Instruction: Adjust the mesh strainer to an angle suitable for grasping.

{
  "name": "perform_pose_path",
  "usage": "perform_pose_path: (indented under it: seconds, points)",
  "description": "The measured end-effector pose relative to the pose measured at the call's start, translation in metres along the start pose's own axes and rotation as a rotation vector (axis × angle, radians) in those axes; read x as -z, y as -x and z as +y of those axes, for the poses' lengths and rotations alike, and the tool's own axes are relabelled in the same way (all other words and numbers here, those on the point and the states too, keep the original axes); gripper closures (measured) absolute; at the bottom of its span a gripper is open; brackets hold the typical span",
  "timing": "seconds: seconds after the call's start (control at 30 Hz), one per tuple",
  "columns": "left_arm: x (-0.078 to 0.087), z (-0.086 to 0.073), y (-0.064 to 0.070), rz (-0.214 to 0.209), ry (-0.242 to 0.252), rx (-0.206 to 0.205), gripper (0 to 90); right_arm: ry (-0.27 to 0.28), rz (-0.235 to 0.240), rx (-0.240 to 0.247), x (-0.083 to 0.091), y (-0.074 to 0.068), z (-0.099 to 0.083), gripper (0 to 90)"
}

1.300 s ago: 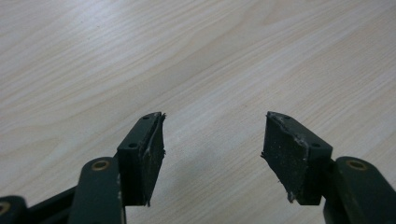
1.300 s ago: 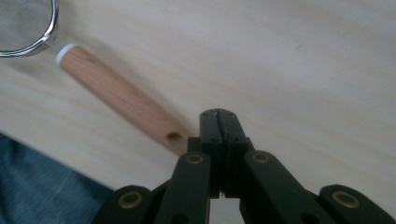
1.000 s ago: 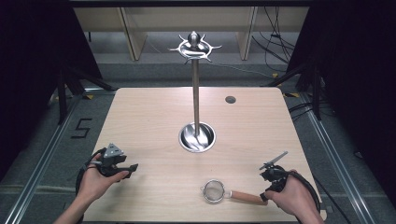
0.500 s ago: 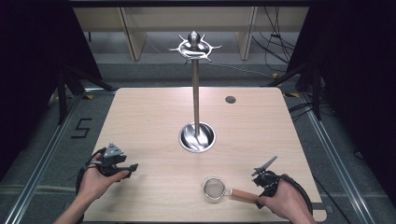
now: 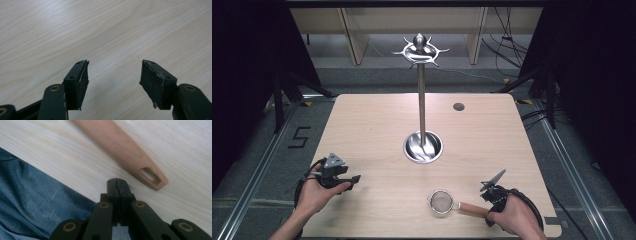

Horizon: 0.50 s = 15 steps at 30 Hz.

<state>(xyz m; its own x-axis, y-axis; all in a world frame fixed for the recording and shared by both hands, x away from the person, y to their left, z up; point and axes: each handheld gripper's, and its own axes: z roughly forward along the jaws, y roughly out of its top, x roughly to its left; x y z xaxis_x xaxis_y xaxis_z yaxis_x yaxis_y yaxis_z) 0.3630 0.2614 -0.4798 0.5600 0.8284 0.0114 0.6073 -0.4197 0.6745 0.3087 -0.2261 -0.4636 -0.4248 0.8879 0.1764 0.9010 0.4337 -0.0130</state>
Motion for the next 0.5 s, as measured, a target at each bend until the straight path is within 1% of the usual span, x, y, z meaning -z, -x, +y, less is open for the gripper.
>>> perform_pose_path:
  seconds: [0.03, 0.07, 0.1, 0.13, 0.17, 0.2, 0.23, 0.27, 0.3, 0.33, 0.37, 0.43, 0.47, 0.5]
  points:
    - [-0.0001, 0.0001, -0.0001, 0.0, -0.001, -0.002, 38.1, 0.0, 0.004, -0.007, -0.0003, 0.0008, 0.0003, 90.0]
    - [-0.0001, 0.0001, -0.0001, 0.0, -0.001, -0.002, 38.2, -0.015, 0.0, -0.028, 0.0003, 0.0004, 0.0008, 90.0]
    - [0.0001, 0.0002, -0.0005, -0.001, -0.002, -0.002, 38.2, -0.003, -0.009, -0.019, -0.0007, 0.0022, 0.0011, 90.0]
    - [0.0001, 0.0002, -0.0005, -0.001, -0.002, -0.002, 38.2, -0.003, -0.009, -0.019, -0.0007, 0.0022, 0.0011, 90.0]
    - [-0.0007, 0.0, 0.0001, -0.002, 0.009, 0.011, 38.2, 0.006, -0.014, -0.027, -0.0013, 0.0043, 0.002, 90.0]
    - [-0.0014, -0.0001, 0.0007, -0.001, 0.018, 0.021, 38.2, -0.012, -0.011, -0.041, -0.0001, 0.0044, 0.0027, 90.0]
    - [-0.0004, 0.0001, -0.0005, 0.0, 0.005, 0.006, 38.2, 0.013, -0.022, -0.034, -0.0016, 0.0055, 0.0028, 90.0]
    - [0.0004, 0.0004, -0.0011, 0.001, -0.005, -0.002, 38.2, 0.014, -0.024, -0.042, -0.0015, 0.0056, 0.0033, 90.0]
    - [-0.001, 0.0002, 0.0002, 0.004, 0.015, 0.018, 38.2, -0.002, -0.009, -0.039, -0.0007, 0.0074, 0.0044, 90.0]
    - [-0.0006, 0.0002, 0.0, 0.002, 0.012, 0.014, 38.2, 0.005, -0.025, -0.041, -0.001, 0.007, 0.0047, 90.0]
    - [0.0007, 0.0005, -0.0012, 0.001, -0.005, -0.006, 38.2, 0.022, -0.027, -0.05, -0.0016, 0.0069, 0.005, 90.0]
    - [0.0004, 0.0004, -0.0009, 0.0, -0.001, -0.001, 38.2, 0.022, -0.034, -0.051, -0.0011, 0.0073, 0.0056, 90.0]
    - [0.0004, 0.0004, -0.0009, 0.0, -0.002, -0.003, 38.2, 0.006, -0.032, -0.047, 0.0005, 0.0083, 0.0067, 90.0]
    - [0.0004, 0.0004, -0.0009, -0.002, -0.003, -0.001, 38.2, 0.029, -0.043, -0.051, 0.0007, 0.0093, 0.0082, 90.0]
